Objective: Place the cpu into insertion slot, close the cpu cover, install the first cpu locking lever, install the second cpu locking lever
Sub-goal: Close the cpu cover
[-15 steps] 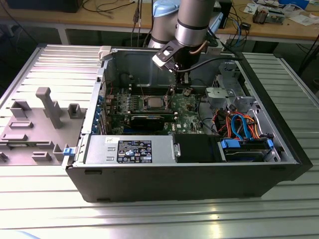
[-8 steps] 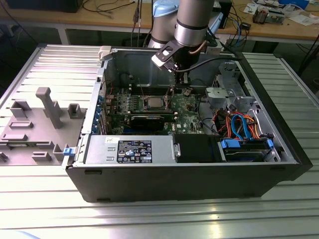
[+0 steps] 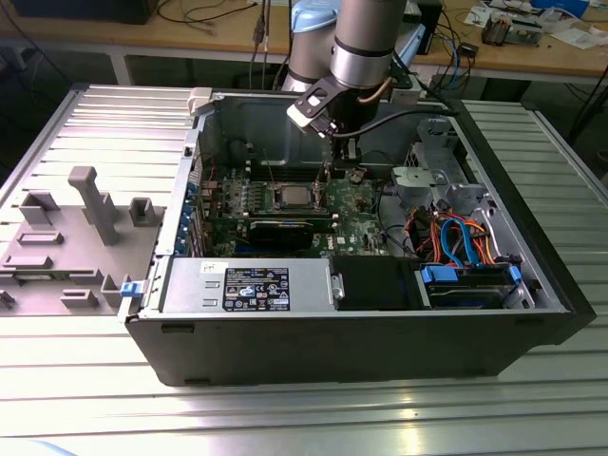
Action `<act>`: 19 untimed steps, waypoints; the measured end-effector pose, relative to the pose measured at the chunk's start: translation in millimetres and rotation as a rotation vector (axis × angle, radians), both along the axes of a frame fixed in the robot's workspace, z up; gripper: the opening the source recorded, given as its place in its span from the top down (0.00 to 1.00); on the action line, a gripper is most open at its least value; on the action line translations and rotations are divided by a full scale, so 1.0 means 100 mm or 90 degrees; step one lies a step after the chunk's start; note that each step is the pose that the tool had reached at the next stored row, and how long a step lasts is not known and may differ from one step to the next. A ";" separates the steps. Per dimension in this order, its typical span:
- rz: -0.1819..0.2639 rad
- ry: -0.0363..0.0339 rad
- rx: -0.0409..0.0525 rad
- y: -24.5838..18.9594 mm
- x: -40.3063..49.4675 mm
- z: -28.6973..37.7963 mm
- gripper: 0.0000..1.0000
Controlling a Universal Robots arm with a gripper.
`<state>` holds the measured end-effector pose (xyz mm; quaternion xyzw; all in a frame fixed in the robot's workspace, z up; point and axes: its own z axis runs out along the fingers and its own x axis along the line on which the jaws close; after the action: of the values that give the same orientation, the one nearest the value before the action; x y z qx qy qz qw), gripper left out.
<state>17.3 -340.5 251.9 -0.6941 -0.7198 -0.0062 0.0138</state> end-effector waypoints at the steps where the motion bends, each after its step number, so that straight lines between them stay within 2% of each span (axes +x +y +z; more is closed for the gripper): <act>1: 0.000 0.0000 -0.0001 0.000 -0.019 -0.002 0.89; 5: 0.000 0.0000 -0.0001 0.000 -0.082 -0.005 0.89; 19: 0.000 0.0000 -0.0001 0.000 -0.103 -0.011 0.89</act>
<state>6.9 -340.4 250.8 -0.6940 -0.7198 -0.0062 0.0138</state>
